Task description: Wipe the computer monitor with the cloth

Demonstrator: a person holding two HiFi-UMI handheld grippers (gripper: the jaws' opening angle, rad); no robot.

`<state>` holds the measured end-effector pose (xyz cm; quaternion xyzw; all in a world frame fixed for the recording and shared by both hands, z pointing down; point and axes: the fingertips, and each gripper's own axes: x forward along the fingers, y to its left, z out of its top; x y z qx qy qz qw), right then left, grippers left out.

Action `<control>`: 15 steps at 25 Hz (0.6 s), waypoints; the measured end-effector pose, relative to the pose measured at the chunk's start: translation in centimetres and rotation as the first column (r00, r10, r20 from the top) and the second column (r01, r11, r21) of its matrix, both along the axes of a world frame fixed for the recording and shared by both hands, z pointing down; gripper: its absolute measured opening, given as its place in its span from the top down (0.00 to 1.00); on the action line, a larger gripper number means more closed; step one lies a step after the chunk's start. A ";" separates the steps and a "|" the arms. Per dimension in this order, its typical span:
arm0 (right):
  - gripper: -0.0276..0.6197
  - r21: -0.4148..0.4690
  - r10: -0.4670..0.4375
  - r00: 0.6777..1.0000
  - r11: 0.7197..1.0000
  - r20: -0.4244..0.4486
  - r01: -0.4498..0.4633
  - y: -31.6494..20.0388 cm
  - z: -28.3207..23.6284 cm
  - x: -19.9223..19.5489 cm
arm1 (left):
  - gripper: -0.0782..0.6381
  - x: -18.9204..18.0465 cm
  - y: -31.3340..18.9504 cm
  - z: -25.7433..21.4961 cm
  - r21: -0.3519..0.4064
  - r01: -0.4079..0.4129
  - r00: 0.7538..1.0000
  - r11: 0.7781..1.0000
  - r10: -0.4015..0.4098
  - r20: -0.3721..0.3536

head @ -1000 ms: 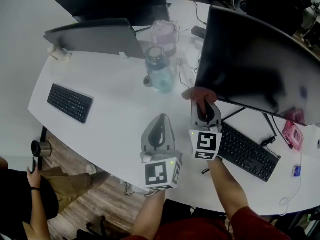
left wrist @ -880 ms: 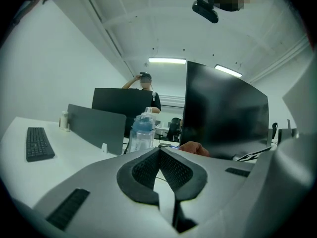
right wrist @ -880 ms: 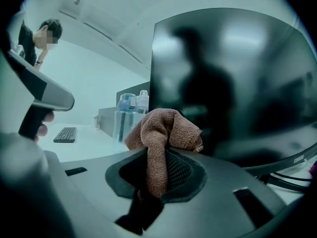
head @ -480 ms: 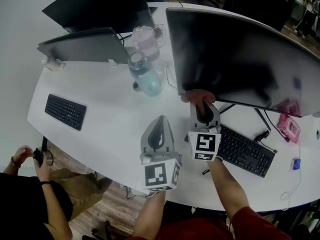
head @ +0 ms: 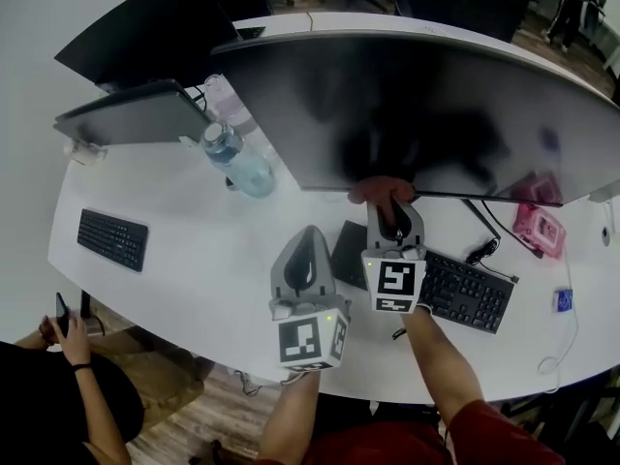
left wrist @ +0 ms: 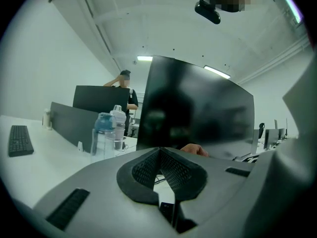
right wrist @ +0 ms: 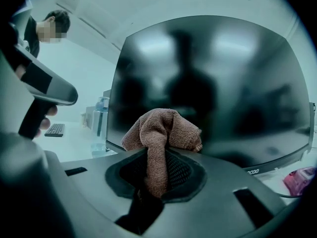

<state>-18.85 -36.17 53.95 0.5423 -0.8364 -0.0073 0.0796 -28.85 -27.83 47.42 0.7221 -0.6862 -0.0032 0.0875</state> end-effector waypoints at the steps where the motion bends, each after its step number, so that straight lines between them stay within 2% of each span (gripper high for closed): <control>1: 0.84 0.000 0.010 1.000 1.000 0.000 -0.010 0.0 0.0 0.8 | 0.86 0.7 -0.1 0.0 0.001 -0.009 1.000 1.000 0.009 0.000; 15: 0.84 0.005 0.140 0.990 0.990 0.008 -0.140 -0.7 -0.6 13.3 | 0.86 11.5 -1.4 -0.9 0.016 -0.126 0.992 0.992 0.126 0.011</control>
